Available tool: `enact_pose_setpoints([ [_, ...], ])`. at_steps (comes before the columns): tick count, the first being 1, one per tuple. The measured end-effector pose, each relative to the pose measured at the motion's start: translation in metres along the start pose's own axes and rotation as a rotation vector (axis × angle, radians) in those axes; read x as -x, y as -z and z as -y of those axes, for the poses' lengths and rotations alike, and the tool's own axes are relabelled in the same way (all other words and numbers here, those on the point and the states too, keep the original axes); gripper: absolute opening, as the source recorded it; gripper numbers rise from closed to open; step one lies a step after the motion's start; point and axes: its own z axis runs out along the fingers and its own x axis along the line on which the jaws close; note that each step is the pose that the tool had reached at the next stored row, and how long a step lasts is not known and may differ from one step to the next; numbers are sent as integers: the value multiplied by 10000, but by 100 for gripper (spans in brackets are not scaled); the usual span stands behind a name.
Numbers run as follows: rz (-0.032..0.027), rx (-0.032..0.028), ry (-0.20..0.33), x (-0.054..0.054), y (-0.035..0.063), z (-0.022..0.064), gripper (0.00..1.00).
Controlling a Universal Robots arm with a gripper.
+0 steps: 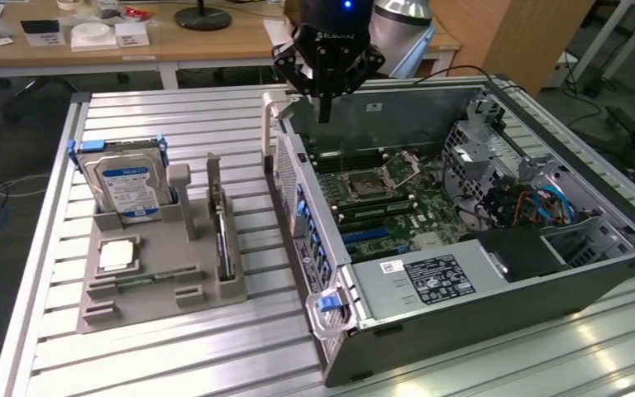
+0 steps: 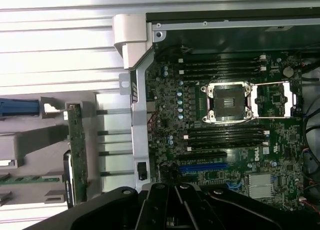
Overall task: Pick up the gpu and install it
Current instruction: 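Reach for the gpu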
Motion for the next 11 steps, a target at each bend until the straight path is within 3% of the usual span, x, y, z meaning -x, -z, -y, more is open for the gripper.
enact_pose_setpoints([
  [11, 1, 0, 0, -64, 2, 5, 11],
])
